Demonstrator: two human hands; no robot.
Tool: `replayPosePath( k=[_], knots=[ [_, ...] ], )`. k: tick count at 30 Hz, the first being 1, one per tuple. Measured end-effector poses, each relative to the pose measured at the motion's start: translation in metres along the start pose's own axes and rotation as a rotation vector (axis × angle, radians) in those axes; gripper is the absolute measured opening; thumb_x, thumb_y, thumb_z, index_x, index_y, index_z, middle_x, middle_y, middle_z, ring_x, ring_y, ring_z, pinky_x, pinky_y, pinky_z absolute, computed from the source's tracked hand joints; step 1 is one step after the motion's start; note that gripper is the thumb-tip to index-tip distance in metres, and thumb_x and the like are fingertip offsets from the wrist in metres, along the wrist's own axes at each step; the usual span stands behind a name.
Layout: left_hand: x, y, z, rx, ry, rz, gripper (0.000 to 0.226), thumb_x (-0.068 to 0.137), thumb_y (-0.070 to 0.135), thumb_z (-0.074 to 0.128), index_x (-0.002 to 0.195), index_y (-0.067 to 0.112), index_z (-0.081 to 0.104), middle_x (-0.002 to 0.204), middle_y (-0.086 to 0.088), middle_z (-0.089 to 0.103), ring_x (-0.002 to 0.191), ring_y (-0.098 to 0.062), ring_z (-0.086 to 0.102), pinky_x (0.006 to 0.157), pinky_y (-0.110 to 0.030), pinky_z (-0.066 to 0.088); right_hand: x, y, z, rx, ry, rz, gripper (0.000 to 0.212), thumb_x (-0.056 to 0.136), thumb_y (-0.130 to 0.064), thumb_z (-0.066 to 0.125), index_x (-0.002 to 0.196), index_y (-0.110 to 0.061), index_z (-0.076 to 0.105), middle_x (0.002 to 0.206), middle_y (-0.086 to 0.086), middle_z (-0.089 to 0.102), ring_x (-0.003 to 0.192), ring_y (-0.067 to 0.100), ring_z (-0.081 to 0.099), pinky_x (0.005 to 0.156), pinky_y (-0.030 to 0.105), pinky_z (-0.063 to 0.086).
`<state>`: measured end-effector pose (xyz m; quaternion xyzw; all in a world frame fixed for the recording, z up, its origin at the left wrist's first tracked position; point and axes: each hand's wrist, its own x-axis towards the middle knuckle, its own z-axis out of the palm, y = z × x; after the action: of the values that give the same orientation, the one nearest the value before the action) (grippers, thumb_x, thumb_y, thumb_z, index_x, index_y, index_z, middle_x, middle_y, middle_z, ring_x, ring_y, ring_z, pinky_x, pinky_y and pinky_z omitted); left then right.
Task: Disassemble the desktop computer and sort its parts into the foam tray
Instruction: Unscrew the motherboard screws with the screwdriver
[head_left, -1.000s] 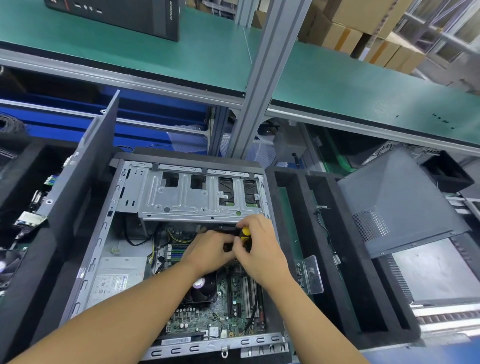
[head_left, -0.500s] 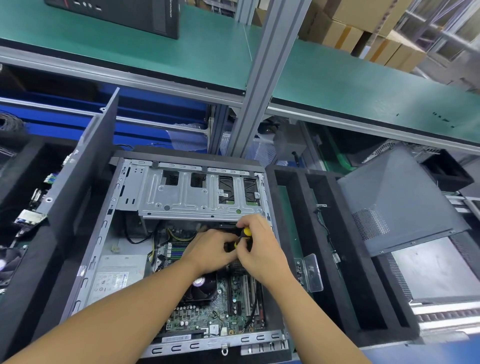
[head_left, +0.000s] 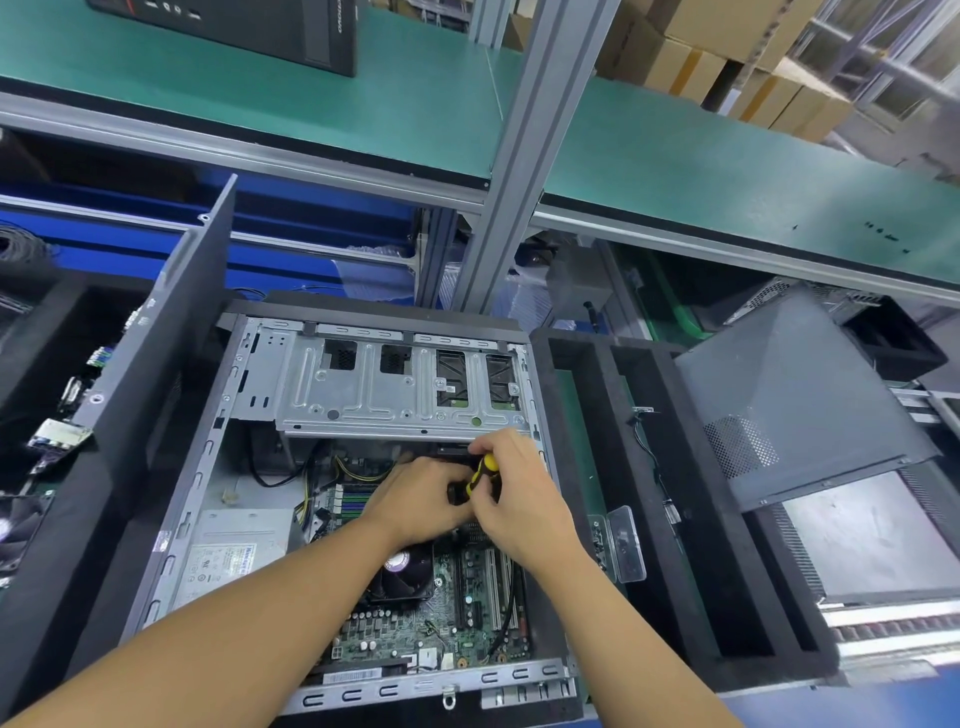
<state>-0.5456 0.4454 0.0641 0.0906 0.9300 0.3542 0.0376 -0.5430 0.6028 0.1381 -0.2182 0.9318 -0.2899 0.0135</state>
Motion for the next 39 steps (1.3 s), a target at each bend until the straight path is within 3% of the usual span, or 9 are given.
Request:
replayPosePath(
  k=[4, 7, 14, 19, 25, 29, 32, 35, 39],
  knots=[
    [0.0004, 0.0002, -0.0018, -0.014, -0.027, -0.029, 0.008, 0.067, 0.054, 0.047, 0.066, 0.049, 0.053, 0.057, 0.01, 0.059, 0.054, -0.01, 0.056, 0.049, -0.028, 0.042, 0.0002, -0.0012, 0.0007, -0.018, 0.02, 0.0, 0.023, 0.089, -0.033, 0.053, 0.111, -0.034, 0.045, 0.106, -0.021, 0.041, 0.097, -0.002, 0.043, 0.074, 0.032, 0.051],
    [0.0008, 0.0007, -0.0017, -0.043, -0.019, -0.032, 0.006, 0.067, 0.054, 0.049, 0.064, 0.051, 0.053, 0.056, 0.012, 0.058, 0.053, -0.007, 0.055, 0.05, -0.027, 0.038, 0.0032, -0.0014, 0.0023, -0.068, 0.05, -0.003, 0.023, 0.092, -0.042, 0.057, 0.108, -0.029, 0.048, 0.104, -0.019, 0.04, 0.099, -0.002, 0.039, 0.076, 0.023, 0.044],
    [0.0011, 0.0007, -0.0007, -0.073, -0.036, -0.055, 0.002, 0.066, 0.056, 0.052, 0.067, 0.056, 0.054, 0.055, 0.015, 0.058, 0.053, -0.005, 0.054, 0.069, -0.034, 0.045, 0.002, -0.0009, 0.001, -0.073, 0.039, -0.051, 0.016, 0.094, -0.023, 0.055, 0.11, -0.024, 0.051, 0.103, -0.016, 0.041, 0.099, 0.005, 0.041, 0.076, 0.029, 0.046],
    [-0.0008, 0.0037, -0.0022, -0.119, -0.007, -0.036, 0.012, 0.077, 0.06, 0.05, 0.068, 0.055, 0.056, 0.055, 0.013, 0.059, 0.048, -0.006, 0.051, 0.047, -0.025, 0.032, 0.0012, -0.0019, -0.0001, -0.047, 0.019, -0.046, 0.028, 0.088, -0.012, 0.05, 0.113, -0.024, 0.052, 0.108, -0.016, 0.045, 0.105, 0.006, 0.042, 0.08, 0.031, 0.048],
    [0.0013, 0.0038, -0.0038, -0.175, -0.034, -0.092, 0.009, 0.068, 0.056, 0.054, 0.065, 0.051, 0.06, 0.053, 0.009, 0.058, 0.045, -0.008, 0.043, 0.048, -0.03, 0.039, 0.0031, -0.0022, 0.0001, -0.073, 0.089, -0.032, 0.018, 0.089, -0.029, 0.059, 0.106, -0.023, 0.055, 0.106, -0.013, 0.048, 0.102, 0.013, 0.046, 0.089, 0.027, 0.041],
    [0.0011, 0.003, -0.0028, -0.145, -0.024, -0.103, 0.026, 0.066, 0.06, 0.055, 0.075, 0.038, 0.067, 0.056, 0.019, 0.059, 0.047, -0.002, 0.049, 0.047, -0.025, 0.034, 0.0033, -0.0013, 0.002, -0.064, 0.062, -0.021, 0.014, 0.095, -0.028, 0.059, 0.107, -0.021, 0.055, 0.104, -0.009, 0.047, 0.1, 0.016, 0.047, 0.087, 0.032, 0.044],
    [0.0011, 0.0048, -0.0027, -0.13, -0.017, -0.083, 0.017, 0.07, 0.059, 0.055, 0.079, 0.049, 0.064, 0.064, 0.026, 0.063, 0.056, 0.004, 0.055, 0.052, -0.024, 0.041, 0.0015, 0.0, 0.0018, -0.057, 0.048, -0.041, 0.019, 0.094, -0.015, 0.053, 0.111, -0.021, 0.053, 0.107, -0.011, 0.046, 0.104, 0.013, 0.046, 0.085, 0.033, 0.046],
    [0.0003, 0.0045, -0.0035, -0.11, -0.038, -0.054, 0.027, 0.074, 0.06, 0.055, 0.099, 0.056, 0.064, 0.078, 0.022, 0.07, 0.068, 0.003, 0.061, 0.065, -0.024, 0.051, 0.0006, -0.0002, 0.0006, -0.045, 0.031, -0.043, 0.029, 0.089, -0.006, 0.049, 0.113, -0.023, 0.052, 0.108, -0.013, 0.045, 0.105, 0.011, 0.045, 0.082, 0.033, 0.048],
    [0.0007, 0.0037, -0.0055, -0.08, -0.043, -0.042, 0.01, 0.075, 0.061, 0.05, 0.074, 0.058, 0.06, 0.056, 0.011, 0.06, 0.05, -0.004, 0.051, 0.051, -0.025, 0.041, 0.0007, -0.003, -0.0009, -0.041, 0.033, -0.07, 0.029, 0.086, -0.007, 0.051, 0.11, -0.024, 0.051, 0.109, -0.017, 0.043, 0.104, 0.008, 0.044, 0.081, 0.031, 0.047]
  ],
)
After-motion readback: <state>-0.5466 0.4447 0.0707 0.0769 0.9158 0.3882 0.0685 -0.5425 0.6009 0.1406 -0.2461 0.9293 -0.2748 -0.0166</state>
